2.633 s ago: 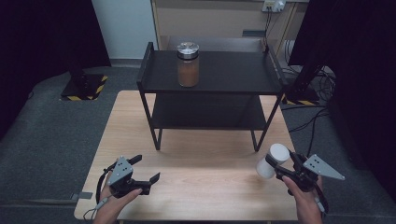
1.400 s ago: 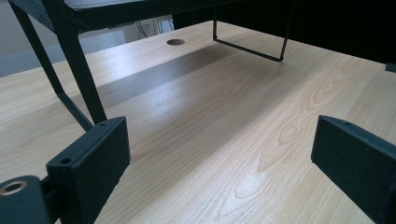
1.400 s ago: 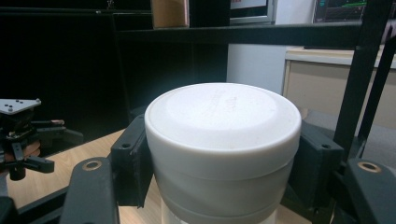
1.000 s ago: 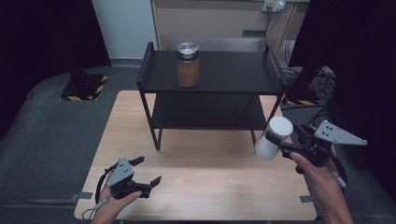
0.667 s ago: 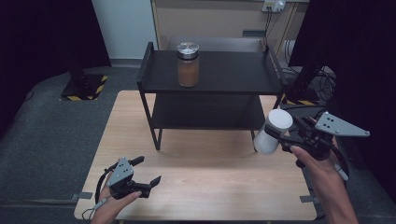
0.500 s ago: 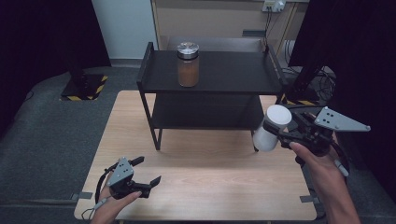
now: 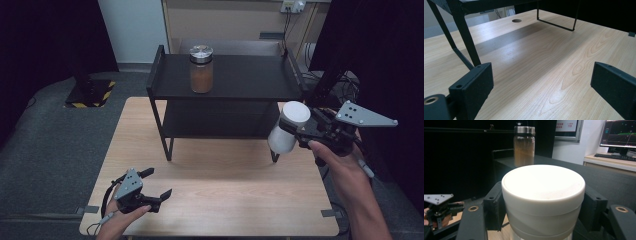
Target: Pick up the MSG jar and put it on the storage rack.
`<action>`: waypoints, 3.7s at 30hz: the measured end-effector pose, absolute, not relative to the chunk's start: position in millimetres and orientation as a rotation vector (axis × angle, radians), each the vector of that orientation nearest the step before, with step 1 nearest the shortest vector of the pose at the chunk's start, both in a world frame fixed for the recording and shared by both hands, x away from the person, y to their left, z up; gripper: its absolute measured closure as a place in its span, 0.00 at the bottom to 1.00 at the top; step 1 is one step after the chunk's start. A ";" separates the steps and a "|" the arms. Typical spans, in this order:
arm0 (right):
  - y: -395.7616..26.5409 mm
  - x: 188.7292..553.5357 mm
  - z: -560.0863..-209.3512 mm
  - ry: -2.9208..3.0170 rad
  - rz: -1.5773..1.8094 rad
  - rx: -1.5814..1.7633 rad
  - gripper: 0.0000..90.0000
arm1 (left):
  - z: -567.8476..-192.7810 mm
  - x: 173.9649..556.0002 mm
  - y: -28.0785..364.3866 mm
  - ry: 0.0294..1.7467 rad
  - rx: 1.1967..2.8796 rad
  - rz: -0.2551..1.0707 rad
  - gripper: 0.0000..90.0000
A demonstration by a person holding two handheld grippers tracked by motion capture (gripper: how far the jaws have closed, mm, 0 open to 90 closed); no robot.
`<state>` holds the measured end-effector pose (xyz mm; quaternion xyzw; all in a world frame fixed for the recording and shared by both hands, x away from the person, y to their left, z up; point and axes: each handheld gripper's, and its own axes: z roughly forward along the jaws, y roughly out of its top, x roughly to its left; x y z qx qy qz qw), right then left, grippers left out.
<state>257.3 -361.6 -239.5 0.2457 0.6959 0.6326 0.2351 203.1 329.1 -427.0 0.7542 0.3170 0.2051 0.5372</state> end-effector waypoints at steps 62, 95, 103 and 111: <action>-316.1 336.6 -159.7 1.928 1.742 0.607 0.38 | -429.7 207.0 337.2 0.758 1.848 0.491 0.03; -302.7 368.1 -162.4 1.881 1.705 0.688 0.38 | -431.1 207.2 341.4 0.763 1.839 0.487 0.03; -300.6 373.9 -162.5 1.875 1.696 0.708 0.38 | -432.3 207.8 342.2 0.765 1.839 0.482 0.03; -298.3 380.2 -165.7 1.874 1.696 0.728 0.38 | -432.5 207.7 343.3 0.769 1.835 0.483 0.03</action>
